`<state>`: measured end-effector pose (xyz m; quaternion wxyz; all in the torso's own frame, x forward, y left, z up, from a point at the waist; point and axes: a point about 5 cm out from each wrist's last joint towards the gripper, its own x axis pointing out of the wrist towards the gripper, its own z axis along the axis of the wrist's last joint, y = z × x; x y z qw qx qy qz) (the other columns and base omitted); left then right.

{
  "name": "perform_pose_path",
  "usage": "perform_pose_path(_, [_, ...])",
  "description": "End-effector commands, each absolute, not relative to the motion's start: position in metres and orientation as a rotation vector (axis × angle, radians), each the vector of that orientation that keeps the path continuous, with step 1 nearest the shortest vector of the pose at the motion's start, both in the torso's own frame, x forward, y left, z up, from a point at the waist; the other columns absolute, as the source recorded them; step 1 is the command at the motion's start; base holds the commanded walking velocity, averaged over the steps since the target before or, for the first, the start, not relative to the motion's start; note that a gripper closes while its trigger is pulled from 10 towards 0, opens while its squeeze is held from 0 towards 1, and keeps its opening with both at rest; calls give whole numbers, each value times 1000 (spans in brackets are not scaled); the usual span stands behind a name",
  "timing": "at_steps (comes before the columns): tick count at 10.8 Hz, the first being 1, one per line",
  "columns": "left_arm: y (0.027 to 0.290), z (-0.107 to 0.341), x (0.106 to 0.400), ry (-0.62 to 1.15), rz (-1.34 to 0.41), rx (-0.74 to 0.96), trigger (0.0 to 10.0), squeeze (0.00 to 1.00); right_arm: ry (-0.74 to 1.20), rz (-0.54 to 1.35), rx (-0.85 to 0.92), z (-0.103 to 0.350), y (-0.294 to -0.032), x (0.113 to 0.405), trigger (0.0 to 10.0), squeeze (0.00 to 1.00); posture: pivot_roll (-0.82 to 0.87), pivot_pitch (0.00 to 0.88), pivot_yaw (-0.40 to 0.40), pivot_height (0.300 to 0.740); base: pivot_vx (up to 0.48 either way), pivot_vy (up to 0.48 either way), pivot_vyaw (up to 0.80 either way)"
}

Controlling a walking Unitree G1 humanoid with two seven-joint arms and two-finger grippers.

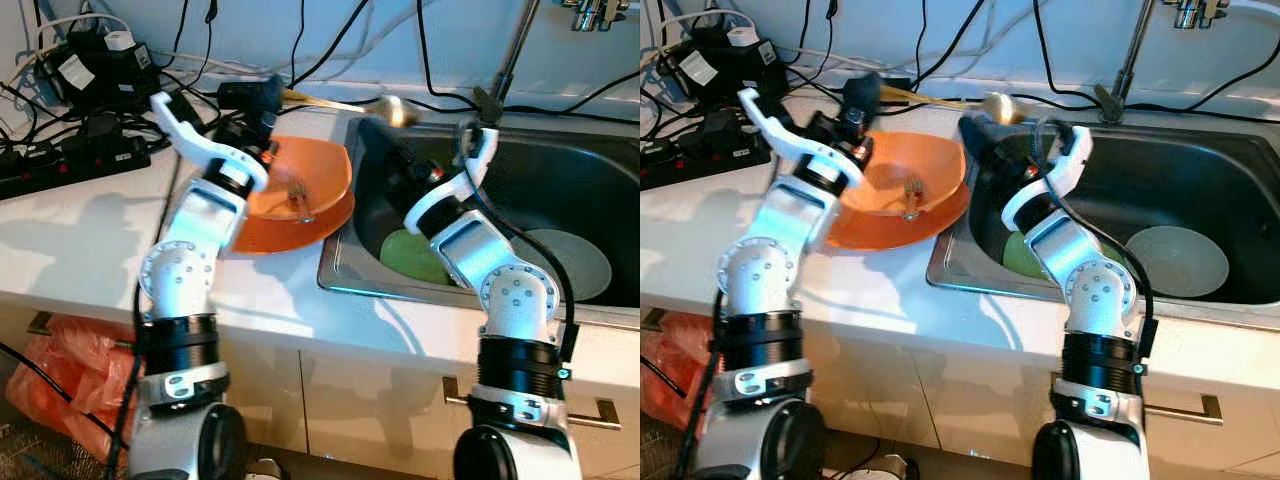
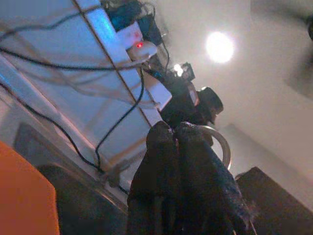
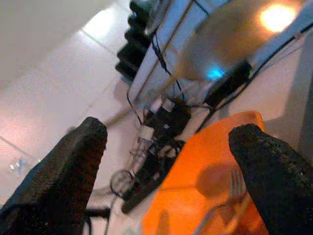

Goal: Kitchen organization

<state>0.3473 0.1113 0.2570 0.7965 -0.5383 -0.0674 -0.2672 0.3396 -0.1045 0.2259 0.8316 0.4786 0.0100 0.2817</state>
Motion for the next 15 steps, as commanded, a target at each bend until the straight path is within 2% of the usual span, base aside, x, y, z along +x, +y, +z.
perform_pose_path(1, [109, 258, 345, -135, -588, -1172, 0, 0, -13, 608, 1045, 236, -103, 342, 10000, 0, 186, 43, 57, 740, 0, 0, 0])
perform_pose_path(5, [102, 257, 343, -95, -610, -1219, 0, 0, -91, 642, 1152, 249, -97, 348, 10000, 0, 187, 46, 55, 740, 0, 0, 0])
perform_pose_path(6, [101, 257, 342, -88, -615, -1225, 0, 0, -110, 650, 1171, 252, -97, 350, 6157, 0, 188, 47, 56, 740, 0, 0, 0])
perform_pose_path(7, [100, 256, 342, -83, -615, -1229, 0, 0, -122, 653, 1181, 253, -97, 350, 745, 0, 188, 48, 56, 740, 0, 0, 0])
perform_pose_path(8, [98, 254, 341, -68, -619, -1239, 0, 0, -150, 659, 1201, 257, -97, 351, 0, 0, 187, 48, 57, 740, 0, 0, 0])
perform_pose_path(15, [94, 251, 340, -35, -628, -1257, 0, 0, -184, 640, 1234, 260, -102, 355, 0, 0, 184, 47, 64, 740, 0, 0, 0])
